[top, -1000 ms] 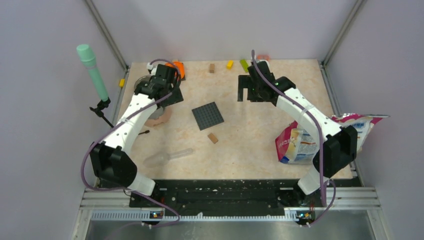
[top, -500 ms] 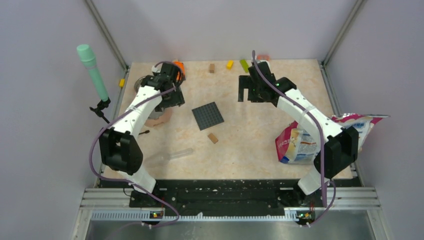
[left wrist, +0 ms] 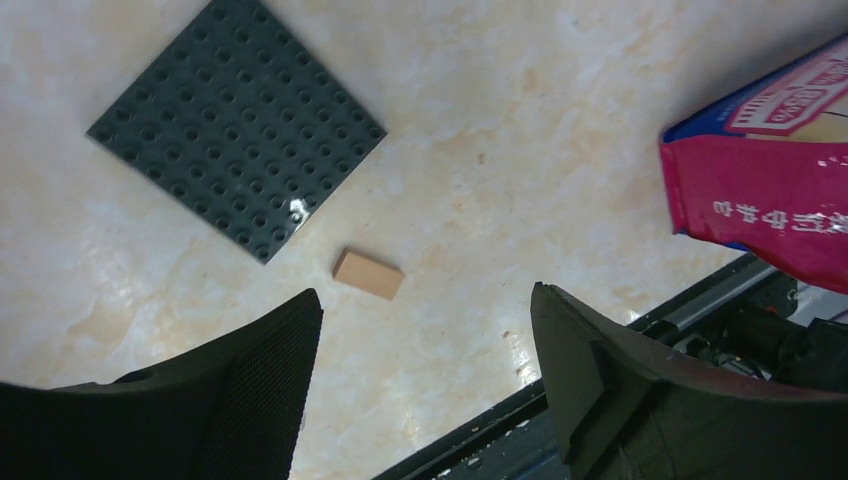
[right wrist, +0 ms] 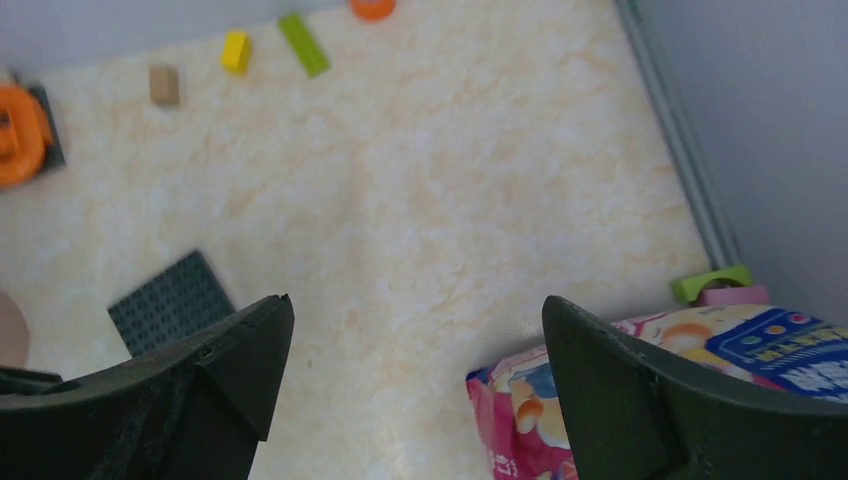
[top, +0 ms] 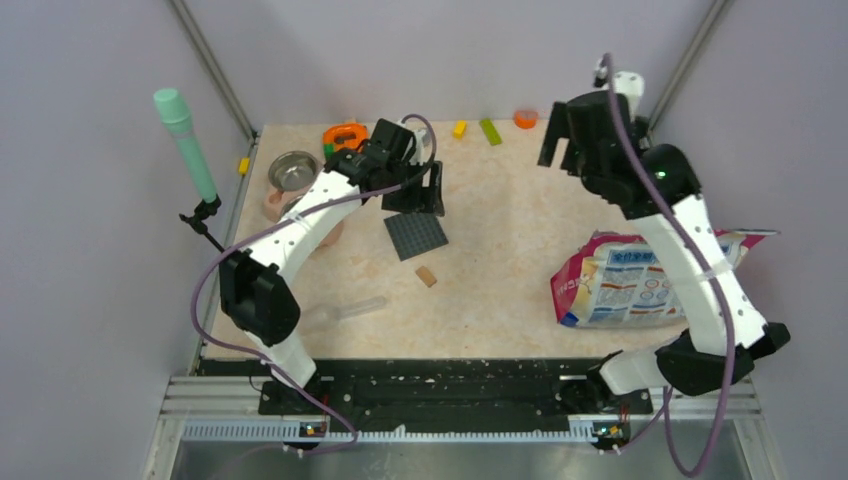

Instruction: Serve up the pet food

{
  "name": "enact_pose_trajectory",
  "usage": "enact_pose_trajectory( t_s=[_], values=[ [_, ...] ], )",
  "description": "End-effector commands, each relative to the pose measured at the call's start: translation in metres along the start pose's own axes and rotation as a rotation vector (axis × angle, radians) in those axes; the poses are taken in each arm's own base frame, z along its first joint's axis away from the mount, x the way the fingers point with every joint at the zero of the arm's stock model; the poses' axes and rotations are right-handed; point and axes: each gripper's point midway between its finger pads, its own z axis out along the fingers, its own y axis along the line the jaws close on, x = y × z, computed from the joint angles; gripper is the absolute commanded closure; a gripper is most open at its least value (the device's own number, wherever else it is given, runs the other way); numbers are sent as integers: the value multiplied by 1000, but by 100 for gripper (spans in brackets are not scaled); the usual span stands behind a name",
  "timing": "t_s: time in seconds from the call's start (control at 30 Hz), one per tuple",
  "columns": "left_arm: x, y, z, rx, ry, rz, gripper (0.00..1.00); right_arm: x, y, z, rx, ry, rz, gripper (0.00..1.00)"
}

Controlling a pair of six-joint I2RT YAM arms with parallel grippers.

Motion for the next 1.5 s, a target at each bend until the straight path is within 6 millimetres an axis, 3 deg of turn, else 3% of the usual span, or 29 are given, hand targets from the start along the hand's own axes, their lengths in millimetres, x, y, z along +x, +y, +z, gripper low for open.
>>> enact_pose_trajectory(
  t_s=[0.0, 0.07, 0.2, 0.5, 0.8, 1.03, 1.13, 1.3, 1.4, 1.47],
  values=[
    [-35, -38, -14, 155, -96, 134, 20, -27, -86, -62, 316, -62, 96, 3],
    [-40, -39, -13, 155, -112, 152, 20, -35, -93, -72, 309, -75, 119, 3],
    [-43, -34, -7, 135, -118, 181, 20, -20, -121, -85, 291, -48, 356, 3],
    [-35, -25, 8, 115, -76, 214, 20, 0, -143, -93, 340, -33, 436, 3],
    [-31, -23, 15, 110, -54, 209, 20, 59, -157, -75, 448, 92, 492, 3],
    [-27, -17, 17, 85, -47, 211, 20, 88, -178, -65, 576, 133, 527, 2],
    [-26, -16, 18, 81, -43, 206, 20, 86, -179, -58, 572, 130, 538, 3],
    [-23, -15, 19, 79, -36, 197, 20, 95, -169, -41, 507, 164, 573, 17],
    [-23, -13, 18, 67, -40, 194, 20, 101, -164, -35, 482, 179, 595, 36],
    [-23, -12, 17, 61, -45, 194, 20, 100, -160, -33, 463, 178, 601, 57]
  ],
)
